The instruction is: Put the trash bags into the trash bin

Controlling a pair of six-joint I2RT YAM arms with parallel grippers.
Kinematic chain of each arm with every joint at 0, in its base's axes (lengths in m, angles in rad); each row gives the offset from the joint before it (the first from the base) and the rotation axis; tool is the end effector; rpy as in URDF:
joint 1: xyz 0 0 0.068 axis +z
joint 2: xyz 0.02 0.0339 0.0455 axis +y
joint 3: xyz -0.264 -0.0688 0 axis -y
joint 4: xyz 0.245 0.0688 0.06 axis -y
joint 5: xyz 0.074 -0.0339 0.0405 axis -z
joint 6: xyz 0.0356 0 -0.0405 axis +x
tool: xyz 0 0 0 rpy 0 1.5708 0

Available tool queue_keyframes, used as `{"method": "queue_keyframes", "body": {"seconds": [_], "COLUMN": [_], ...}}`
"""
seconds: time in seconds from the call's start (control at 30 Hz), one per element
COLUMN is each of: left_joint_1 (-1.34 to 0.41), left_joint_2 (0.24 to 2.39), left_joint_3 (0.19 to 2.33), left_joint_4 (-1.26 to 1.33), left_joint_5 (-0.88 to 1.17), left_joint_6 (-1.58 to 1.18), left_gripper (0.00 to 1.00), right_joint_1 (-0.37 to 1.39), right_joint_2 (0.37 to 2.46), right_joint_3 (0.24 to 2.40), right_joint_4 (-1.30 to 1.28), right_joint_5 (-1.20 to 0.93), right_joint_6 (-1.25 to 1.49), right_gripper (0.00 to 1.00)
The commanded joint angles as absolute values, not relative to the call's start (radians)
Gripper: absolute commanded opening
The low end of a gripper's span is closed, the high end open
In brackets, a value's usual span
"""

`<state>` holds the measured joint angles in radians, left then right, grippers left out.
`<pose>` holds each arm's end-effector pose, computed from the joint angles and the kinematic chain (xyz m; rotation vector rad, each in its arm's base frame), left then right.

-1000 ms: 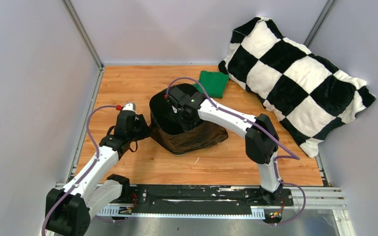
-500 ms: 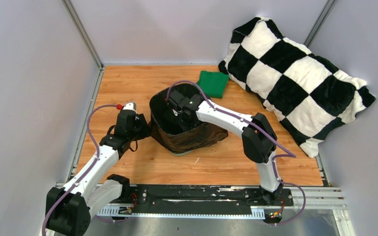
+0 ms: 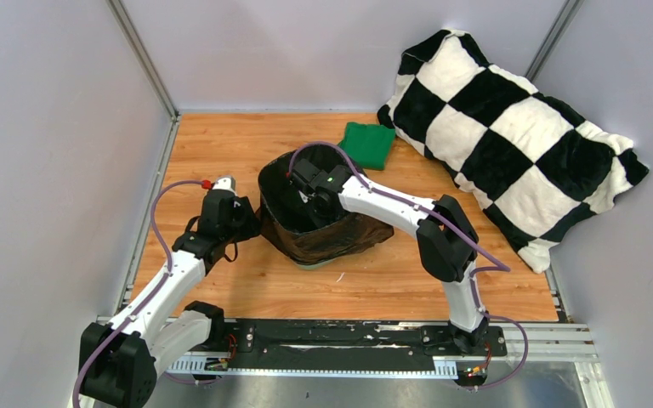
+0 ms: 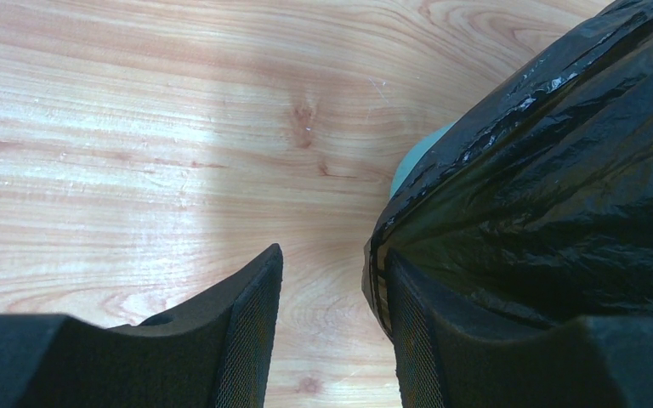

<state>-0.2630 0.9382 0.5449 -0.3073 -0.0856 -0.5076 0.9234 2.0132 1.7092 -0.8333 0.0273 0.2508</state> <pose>0.1909 -0.0482 0.2174 -0.3242 2.2642 -0.3087 0.2606 0.3430 0.2365 -0.8996 2.5985 0.3042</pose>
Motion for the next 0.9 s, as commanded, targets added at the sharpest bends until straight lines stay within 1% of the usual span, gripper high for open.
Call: {"method": "queue_keyframes", "body": {"seconds": [0.0, 0.17, 0.67, 0.87], "left_joint_1": [-0.255, -0.255, -0.255, -0.255], "left_joint_2": [0.943, 0.942, 0.934, 0.926], "left_joint_3": [0.575, 0.572, 0.585, 0.605], "left_joint_4": [-0.296, -0.297, -0.306, -0.32], "left_joint_5": [-0.086, -0.086, -0.082, -0.046], "left_joint_6": [-0.497, -0.496, -0.5, -0.512], "left_gripper": [0.51, 0.51, 0.51, 0.51], "right_joint_1": [0.936, 0.935, 0.934, 0.933], "right_joint_2": [2.037, 2.047, 2.072, 2.083], "right_joint_3": [1.693, 1.688, 1.673, 1.672], "right_joint_4": [-0.839, -0.836, -0.825, -0.823], "right_joint_5": [0.037, 0.035, 0.032, 0.03], "right_joint_6": [0.261, 0.262, 0.261, 0.261], "right_gripper": [0.13, 0.16, 0.18, 0.19]}}
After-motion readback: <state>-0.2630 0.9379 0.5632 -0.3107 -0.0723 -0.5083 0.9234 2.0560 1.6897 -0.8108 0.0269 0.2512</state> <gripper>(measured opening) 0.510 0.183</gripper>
